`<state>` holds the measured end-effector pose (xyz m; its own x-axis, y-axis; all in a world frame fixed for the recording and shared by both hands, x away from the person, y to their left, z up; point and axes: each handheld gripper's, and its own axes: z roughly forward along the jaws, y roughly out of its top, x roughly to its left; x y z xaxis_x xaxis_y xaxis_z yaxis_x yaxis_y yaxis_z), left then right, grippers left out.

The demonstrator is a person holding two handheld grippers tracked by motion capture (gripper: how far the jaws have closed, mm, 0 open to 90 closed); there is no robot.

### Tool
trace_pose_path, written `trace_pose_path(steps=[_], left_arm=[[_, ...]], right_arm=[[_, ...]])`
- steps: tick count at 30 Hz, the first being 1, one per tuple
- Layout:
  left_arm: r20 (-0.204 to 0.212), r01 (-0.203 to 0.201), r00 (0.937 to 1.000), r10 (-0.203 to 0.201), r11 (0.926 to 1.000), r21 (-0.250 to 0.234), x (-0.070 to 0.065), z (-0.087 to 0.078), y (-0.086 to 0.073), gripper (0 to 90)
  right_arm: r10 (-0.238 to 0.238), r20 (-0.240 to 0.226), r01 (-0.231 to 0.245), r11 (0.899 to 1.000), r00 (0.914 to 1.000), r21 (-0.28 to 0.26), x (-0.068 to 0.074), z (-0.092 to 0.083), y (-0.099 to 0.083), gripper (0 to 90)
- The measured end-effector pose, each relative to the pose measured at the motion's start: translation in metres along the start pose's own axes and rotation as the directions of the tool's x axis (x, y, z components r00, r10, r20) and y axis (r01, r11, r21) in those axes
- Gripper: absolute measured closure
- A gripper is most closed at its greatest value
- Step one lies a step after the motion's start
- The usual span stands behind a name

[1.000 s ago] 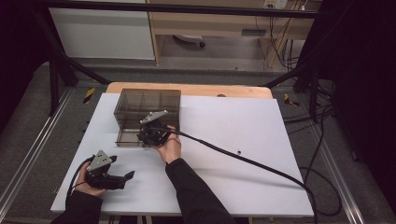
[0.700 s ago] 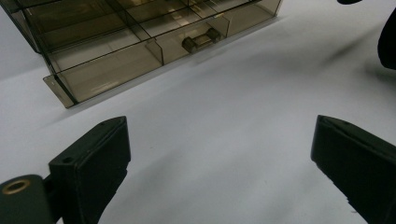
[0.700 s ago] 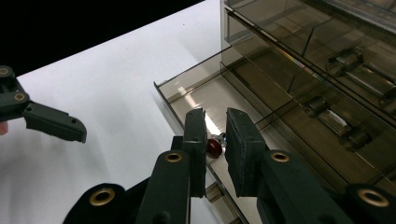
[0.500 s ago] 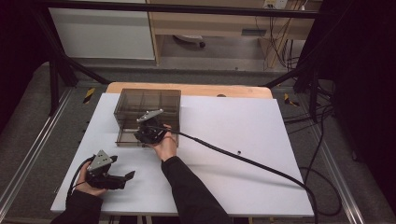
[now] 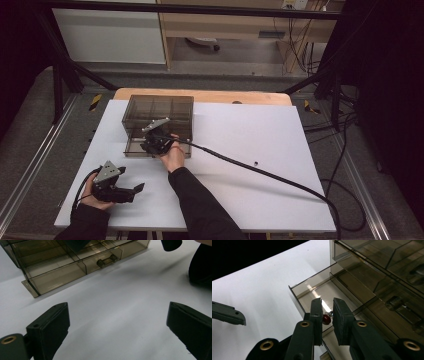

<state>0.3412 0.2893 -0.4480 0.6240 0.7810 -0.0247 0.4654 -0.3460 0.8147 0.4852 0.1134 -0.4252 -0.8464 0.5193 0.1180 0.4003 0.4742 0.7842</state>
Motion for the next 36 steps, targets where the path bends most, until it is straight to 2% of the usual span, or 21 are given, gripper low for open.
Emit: trace_pose_path(steps=[5, 17, 22, 29, 36], left_arm=[[0.001, 0.001, 1.0, -0.001, 1.0, 0.002, 0.0, 0.0, 0.0, 4.7], [0.002, -0.004, 1.0, 0.004, 1.0, 0.002, 0.0, 0.0, 0.0, 4.7], [0.003, -0.002, 1.0, 0.002, 1.0, 0.0, 0.0, 0.0, 0.0, 4.7], [0.002, -0.004, 1.0, 0.004, 1.0, 0.001, 0.0, 0.0, 0.0, 4.7], [0.002, -0.004, 1.0, 0.004, 1.0, 0.0, -0.001, 0.0, 0.0, 4.7]], right_arm=[[-0.014, 0.002, 0.014, 1.0, 0.9999, 0.005, 0.003, 0.006, 0.001, 78.6], [-0.004, -0.001, 0.004, 1.0, 1.0, 0.013, 0.002, 0.014, -0.002, 77.8], [0.009, -0.004, -0.009, 1.0, 1.0, 0.001, 0.002, 0.012, -0.001, 69.7], [-0.026, 0.036, 0.026, 1.0, 0.999, -0.003, 0.008, 0.0, 0.004, 55.6], [-0.056, 0.051, 0.056, 0.998, 0.9971, 0.002, 0.015, -0.014, 0.009, 42.6]])
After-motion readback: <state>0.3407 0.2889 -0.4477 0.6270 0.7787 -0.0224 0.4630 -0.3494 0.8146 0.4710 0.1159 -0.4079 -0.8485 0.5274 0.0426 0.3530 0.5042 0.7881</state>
